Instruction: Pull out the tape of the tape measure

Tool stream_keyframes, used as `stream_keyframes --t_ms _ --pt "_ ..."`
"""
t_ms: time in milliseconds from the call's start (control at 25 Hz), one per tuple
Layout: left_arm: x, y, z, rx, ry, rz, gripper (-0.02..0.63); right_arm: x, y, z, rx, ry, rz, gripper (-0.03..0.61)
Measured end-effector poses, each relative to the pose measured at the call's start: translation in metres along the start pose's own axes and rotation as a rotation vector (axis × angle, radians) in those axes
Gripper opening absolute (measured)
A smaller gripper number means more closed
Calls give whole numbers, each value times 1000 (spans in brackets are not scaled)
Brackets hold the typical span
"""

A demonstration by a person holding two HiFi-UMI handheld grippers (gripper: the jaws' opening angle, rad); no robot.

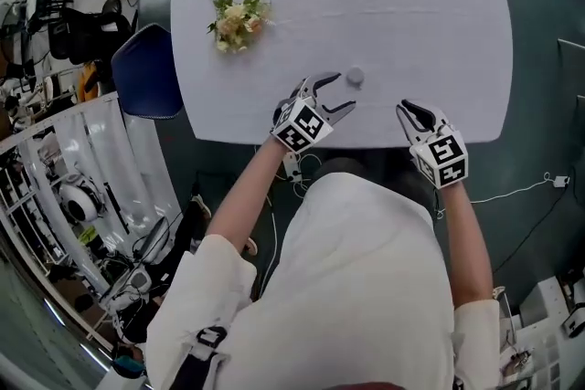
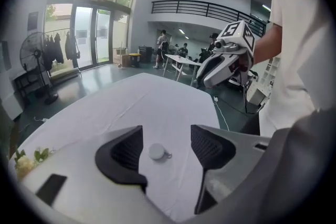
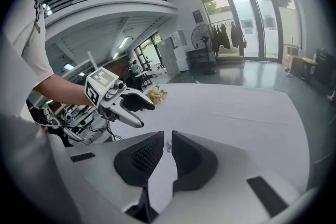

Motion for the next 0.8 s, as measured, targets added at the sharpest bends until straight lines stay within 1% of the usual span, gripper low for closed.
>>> stream_keyframes --t_ms 160,440,600,800 --pt "17 26 -14 64 70 -60 290 21 20 10 17 25 -31 58" --pt "53 65 -30 219 251 -188 290 49 45 12 31 101 -60 58" --pt "75 79 -35 294 317 -243 290 60 55 19 43 126 -70 58" --pt "91 91 -29 358 388 -280 288 70 61 24 49 155 -83 58"
Point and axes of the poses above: the fingertips, and each gripper's own axes: y forward along the fingers, z to its right, x out of its underside, the point moved 1 cm from there along -y, backward along the fingers, and after that the axes turned 15 degrees about z, right-handed, at the moved point
